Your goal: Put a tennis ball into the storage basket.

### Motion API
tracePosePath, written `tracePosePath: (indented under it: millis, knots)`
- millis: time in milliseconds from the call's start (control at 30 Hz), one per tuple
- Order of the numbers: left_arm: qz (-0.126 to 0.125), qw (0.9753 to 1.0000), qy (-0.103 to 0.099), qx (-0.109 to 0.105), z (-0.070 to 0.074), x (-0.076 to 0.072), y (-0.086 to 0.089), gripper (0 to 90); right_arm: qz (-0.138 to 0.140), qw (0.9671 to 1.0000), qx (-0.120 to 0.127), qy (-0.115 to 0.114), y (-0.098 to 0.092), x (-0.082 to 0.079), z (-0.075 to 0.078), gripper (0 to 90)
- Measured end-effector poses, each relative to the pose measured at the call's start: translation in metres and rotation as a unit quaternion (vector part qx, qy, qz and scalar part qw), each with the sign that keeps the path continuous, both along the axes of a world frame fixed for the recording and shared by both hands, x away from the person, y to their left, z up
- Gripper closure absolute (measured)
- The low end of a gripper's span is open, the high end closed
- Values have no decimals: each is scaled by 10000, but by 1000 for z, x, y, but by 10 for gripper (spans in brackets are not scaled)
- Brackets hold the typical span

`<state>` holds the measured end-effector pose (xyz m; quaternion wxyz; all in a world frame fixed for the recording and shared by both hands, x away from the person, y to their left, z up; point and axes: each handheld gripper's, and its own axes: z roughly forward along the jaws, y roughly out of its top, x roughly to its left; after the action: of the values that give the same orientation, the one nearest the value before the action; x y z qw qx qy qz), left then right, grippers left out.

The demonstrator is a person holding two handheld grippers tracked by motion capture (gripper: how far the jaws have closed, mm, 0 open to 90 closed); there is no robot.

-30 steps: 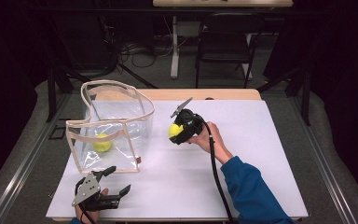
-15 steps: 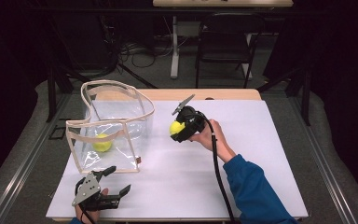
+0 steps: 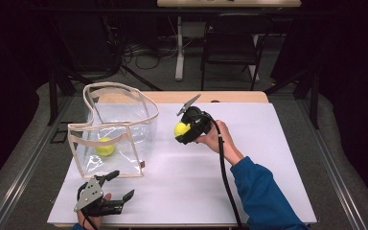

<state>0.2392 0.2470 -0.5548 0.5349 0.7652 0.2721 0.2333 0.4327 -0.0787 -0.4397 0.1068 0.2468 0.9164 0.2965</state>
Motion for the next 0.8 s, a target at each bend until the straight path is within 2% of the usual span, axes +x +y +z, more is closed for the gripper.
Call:
tracePosePath:
  millis: [800]
  knots:
    - [-5,10000,8,-27,0,1,0,160,4,9999,38,-97,-3,0,15,262]
